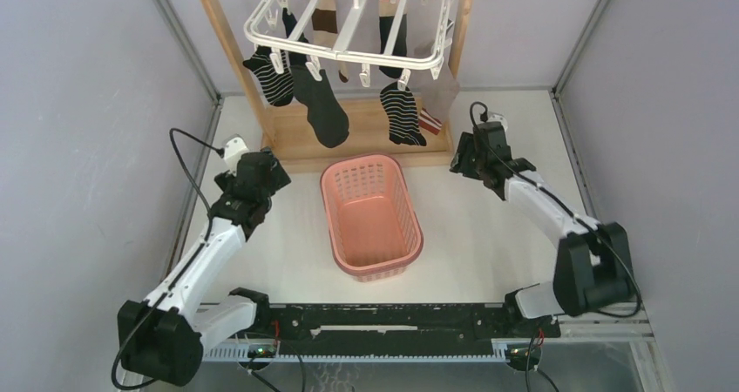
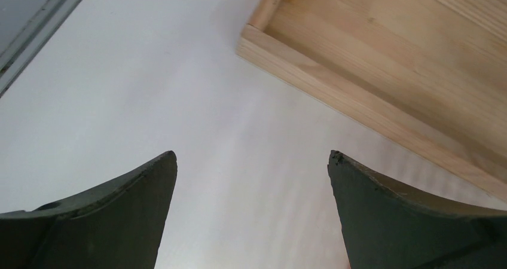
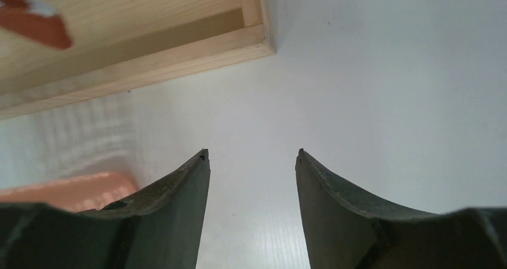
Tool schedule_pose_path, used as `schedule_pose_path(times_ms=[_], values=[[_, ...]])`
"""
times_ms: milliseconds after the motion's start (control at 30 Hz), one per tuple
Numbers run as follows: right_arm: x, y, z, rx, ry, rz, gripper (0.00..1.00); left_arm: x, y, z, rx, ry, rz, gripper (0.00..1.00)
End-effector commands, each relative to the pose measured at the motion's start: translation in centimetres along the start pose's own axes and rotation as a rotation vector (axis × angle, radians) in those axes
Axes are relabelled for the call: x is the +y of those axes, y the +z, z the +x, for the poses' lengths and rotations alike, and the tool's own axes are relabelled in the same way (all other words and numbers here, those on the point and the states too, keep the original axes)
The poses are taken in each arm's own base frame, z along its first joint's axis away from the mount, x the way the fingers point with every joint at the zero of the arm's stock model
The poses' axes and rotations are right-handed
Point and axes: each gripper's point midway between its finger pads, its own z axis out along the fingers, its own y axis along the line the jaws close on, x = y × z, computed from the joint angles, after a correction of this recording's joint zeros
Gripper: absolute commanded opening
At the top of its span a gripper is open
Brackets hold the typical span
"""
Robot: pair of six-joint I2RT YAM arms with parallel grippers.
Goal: Remove the socks clipped to the hanger
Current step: Move the clothesline to the center of the board.
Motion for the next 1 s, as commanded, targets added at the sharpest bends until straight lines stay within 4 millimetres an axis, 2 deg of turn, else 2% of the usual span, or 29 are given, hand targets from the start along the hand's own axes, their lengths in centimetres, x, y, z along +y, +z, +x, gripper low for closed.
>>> schedule_pose_path(times_ms=[0, 133, 300, 467, 633, 800, 967], values=[[1.9, 2.8, -3.8, -0.057, -0.007, -0.081, 0.61, -0.2, 1.8, -1.8, -0.023, -0.028, 0.007, 1.00], [2.1, 5.6, -4.2, -0.040, -0.017, -0.068, 0.61, -0.2, 3.3, -2.8, -0.034, -0.037, -0.022, 1.00], [1.9, 7.8, -5.0, -0.054, -0.010, -0.051, 0.61, 0.0, 5.6, -4.3, -0.061, -0.039, -0.076, 1.00], [1.9, 9.5, -5.9, -0.069, -0.003, -0.033, 0.61, 0.5, 8.3, -4.9, -0.068, -0.051, -0.125, 0.97], [1.5, 10.8, -6.1, -0.065, -0.005, -0.010, 0.61, 0.4, 10.9, -4.4, -0.043, -0.076, -0.134, 0.94], [0.7, 12.0, -5.6, -0.025, -0.018, 0.017, 0.60, -0.3, 13.6, -2.8, 0.028, -0.049, -0.137, 0.90], [-0.2, 12.6, -5.0, 0.006, -0.024, 0.044, 0.59, -1.4, 15.2, -2.4, 0.097, -0.027, -0.111, 0.82]])
